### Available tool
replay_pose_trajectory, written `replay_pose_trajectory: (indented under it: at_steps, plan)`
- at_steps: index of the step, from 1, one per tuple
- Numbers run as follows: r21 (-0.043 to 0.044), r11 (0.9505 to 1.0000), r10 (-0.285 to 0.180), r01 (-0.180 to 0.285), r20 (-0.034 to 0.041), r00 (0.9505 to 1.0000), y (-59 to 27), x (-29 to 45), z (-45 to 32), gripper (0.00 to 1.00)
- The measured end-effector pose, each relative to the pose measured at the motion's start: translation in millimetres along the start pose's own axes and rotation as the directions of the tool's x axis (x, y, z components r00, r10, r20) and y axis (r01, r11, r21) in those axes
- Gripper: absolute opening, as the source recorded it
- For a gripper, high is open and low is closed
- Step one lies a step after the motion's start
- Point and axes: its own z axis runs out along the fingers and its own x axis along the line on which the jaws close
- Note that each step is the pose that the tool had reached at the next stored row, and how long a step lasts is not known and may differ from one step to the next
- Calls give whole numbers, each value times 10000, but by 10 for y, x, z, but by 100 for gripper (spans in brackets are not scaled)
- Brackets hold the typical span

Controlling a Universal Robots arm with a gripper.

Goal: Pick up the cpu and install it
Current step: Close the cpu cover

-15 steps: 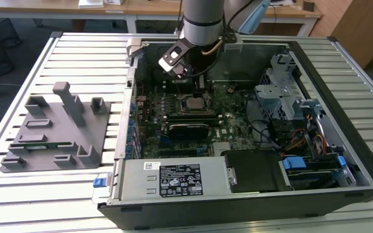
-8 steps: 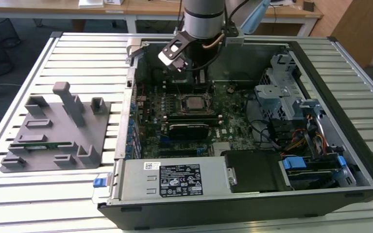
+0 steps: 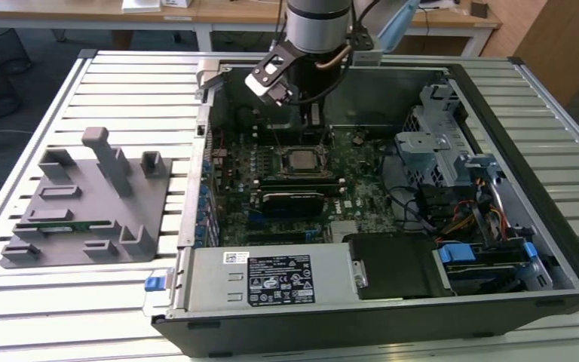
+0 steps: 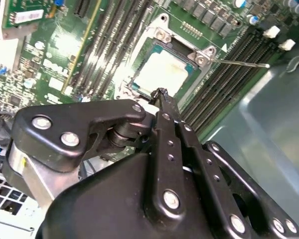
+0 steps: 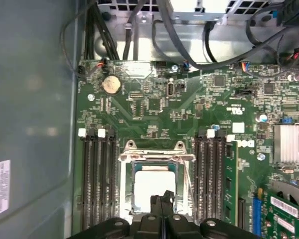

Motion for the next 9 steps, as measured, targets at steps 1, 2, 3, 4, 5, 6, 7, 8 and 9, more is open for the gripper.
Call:
replay_pose_trajectory:
  at_steps: [1, 2, 3, 4, 5, 6, 7, 8, 9]
  plan:
    - [0, 10000, 4, -4, 1, 10000, 0, -22, 0, 11]
    - [0, 10000, 10, -10, 4, 10000, 0, -39, 0, 11]
    - [3, 10000, 13, -13, 12, 10000, 0, -49, 0, 11]
    - [10, 10000, 15, -15, 18, 10000, 0, -50, -9, 11]
    - [15, 10000, 16, -16, 16, 10000, 1, -50, -31, 11]
    - [16, 10000, 16, -16, 14, 10000, 3, -50, -69, 11]
    - [17, 10000, 16, -16, 15, 10000, 4, -50, -108, 11]
    - [20, 10000, 15, -15, 18, 10000, 7, -51, -135, 11]
    - [24, 10000, 14, -14, 20, 10000, 14, -51, -150, 11]
